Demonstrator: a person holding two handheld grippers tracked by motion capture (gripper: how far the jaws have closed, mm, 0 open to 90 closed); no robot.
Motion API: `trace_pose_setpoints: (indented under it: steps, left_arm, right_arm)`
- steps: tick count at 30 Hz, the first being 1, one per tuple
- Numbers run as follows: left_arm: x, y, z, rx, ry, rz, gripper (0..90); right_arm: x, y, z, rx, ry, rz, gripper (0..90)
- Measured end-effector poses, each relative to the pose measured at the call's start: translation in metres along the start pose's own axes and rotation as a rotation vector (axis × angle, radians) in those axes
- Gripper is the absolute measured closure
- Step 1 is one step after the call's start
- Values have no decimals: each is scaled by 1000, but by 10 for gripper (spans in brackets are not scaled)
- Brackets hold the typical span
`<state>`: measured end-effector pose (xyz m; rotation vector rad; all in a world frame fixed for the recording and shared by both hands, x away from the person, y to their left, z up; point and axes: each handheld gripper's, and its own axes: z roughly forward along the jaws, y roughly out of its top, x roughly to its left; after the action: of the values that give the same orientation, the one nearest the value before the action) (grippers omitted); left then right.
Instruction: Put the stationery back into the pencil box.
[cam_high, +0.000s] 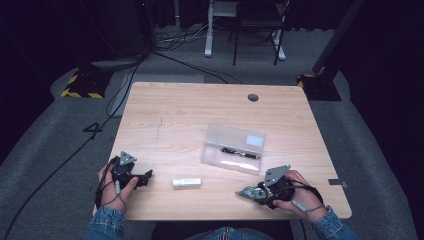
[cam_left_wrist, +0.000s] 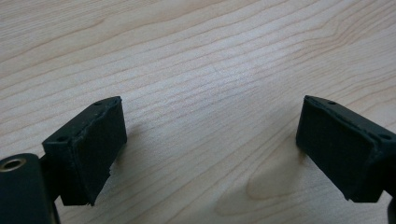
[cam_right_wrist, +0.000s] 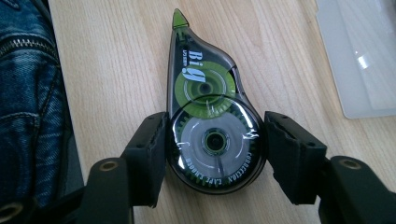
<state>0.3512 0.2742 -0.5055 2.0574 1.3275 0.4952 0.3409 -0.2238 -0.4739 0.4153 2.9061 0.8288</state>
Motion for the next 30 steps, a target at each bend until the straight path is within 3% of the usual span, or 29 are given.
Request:
trace_pose_setpoints:
  steps: [30]
  left_arm:
    - [-1, -1, -1, -2, -4, 4, 89]
  right_arm:
    - [-6, 19, -20, -128, -19, 4, 424]
